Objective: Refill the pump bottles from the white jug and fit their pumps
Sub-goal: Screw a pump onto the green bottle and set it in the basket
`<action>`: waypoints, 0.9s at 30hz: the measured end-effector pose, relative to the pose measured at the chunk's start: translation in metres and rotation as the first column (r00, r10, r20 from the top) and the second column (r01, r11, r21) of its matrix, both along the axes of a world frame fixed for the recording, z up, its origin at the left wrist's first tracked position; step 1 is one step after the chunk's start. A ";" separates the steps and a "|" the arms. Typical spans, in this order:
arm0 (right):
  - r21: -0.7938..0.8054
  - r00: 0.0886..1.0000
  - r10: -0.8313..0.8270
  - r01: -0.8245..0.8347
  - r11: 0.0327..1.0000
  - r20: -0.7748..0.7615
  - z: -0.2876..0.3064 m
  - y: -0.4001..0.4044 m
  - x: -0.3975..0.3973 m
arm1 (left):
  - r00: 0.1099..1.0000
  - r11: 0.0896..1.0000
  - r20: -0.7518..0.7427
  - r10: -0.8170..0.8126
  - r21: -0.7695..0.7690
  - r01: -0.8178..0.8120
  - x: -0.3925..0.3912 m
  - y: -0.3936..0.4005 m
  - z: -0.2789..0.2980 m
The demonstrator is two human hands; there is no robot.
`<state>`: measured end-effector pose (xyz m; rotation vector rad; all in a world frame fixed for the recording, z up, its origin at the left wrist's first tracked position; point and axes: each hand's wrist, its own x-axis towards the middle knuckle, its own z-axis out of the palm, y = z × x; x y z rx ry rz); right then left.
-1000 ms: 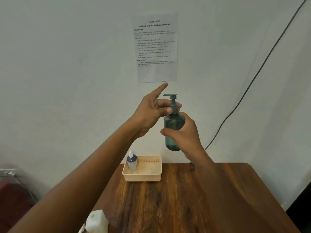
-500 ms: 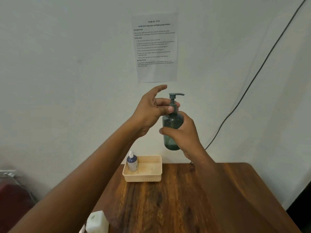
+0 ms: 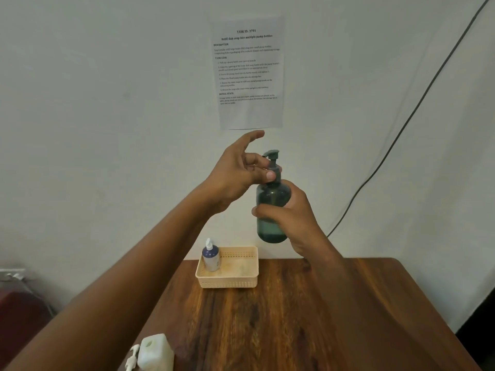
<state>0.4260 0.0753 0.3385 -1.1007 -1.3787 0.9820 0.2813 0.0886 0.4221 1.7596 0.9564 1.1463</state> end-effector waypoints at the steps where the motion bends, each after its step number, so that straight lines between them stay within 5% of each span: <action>1: -0.014 0.999 0.040 -0.041 0.999 -0.030 0.000 -0.001 0.000 | 0.999 0.999 0.006 -0.041 -0.019 0.041 -0.002 0.000 0.001; 5: -0.006 0.996 0.077 -0.078 0.997 -0.050 0.002 -0.001 0.001 | 0.992 0.991 0.032 -0.123 -0.051 0.124 -0.007 -0.001 0.000; 11: 0.061 0.999 -0.024 0.021 0.998 0.035 0.002 0.002 -0.007 | 0.978 0.971 0.058 0.202 0.116 -0.207 0.008 -0.006 -0.014; 20: 0.033 0.989 0.145 -0.145 0.989 -0.022 0.005 -0.007 0.006 | 0.995 0.998 0.102 -0.017 -0.065 0.024 -0.006 -0.001 -0.004; 27: 0.047 0.957 0.289 -0.288 0.956 -0.005 0.013 -0.005 0.015 | 0.995 0.998 0.083 -0.047 -0.025 0.050 -0.007 -0.004 -0.009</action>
